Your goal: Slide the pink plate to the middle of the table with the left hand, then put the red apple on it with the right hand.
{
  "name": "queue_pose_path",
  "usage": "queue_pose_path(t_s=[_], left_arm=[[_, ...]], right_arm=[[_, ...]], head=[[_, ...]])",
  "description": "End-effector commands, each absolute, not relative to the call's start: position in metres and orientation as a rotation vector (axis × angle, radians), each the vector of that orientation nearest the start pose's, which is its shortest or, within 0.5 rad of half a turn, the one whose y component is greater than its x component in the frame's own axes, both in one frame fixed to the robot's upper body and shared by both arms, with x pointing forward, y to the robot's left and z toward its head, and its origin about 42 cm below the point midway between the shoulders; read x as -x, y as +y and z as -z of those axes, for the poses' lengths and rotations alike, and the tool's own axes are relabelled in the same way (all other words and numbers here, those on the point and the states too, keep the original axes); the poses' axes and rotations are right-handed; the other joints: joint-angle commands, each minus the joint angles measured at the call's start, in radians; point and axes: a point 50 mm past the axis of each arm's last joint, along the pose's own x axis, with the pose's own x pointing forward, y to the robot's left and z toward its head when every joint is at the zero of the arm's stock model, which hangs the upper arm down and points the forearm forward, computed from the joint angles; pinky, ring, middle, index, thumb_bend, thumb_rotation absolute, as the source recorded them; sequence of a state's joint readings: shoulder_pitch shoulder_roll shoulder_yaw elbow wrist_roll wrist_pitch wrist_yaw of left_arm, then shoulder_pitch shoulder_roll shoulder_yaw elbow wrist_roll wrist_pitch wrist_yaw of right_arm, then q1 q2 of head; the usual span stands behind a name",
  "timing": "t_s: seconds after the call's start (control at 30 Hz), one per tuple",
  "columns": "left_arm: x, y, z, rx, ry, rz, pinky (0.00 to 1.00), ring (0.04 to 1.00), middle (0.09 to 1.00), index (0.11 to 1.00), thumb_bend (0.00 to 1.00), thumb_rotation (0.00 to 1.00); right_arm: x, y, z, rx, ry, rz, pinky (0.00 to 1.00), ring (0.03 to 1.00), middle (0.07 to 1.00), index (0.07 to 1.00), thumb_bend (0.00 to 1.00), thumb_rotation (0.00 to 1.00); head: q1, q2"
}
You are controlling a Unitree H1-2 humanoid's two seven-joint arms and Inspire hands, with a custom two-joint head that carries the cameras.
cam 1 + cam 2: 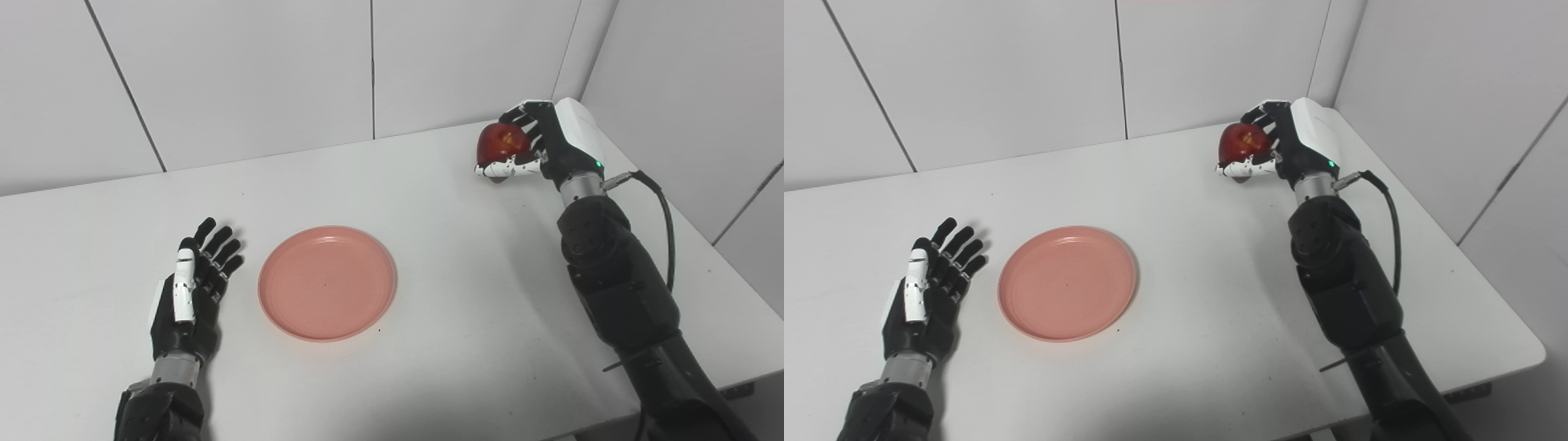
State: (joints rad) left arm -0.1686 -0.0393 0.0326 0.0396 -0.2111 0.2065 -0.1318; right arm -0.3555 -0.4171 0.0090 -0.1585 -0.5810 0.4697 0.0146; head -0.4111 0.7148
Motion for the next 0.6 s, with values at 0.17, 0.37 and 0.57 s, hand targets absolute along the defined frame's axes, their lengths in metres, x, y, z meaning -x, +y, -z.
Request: queue_pose_path(t_s=[0.17,0.37,0.57], left_arm=[[-0.327,0.170,-0.106,0.254,0.154,0.169,0.87,0.876,0.887,0.888,0.41,1.00],[-0.326,0.161,-0.108,0.257,0.161,0.160,0.88,0.874,0.887,0.888,0.42,1.00],[-0.325,0.150,-0.112,0.254,0.161,0.156,0.87,0.876,0.890,0.887,0.41,1.00]], right_arm=[[-0.379,-0.281,-0.301,0.940,-0.257,0.240,0.34,0.415,0.463,0.483,0.52,0.13],[-0.382,-0.247,-0.303,0.933,-0.316,0.149,0.37,0.466,0.514,0.483,0.52,0.13],[-0.386,-0.215,-0.303,0.913,-0.348,0.066,0.29,0.382,0.456,0.485,0.52,0.13]], head=[[0.046,-0.001],[0.091,-0.001],[0.151,0.003]])
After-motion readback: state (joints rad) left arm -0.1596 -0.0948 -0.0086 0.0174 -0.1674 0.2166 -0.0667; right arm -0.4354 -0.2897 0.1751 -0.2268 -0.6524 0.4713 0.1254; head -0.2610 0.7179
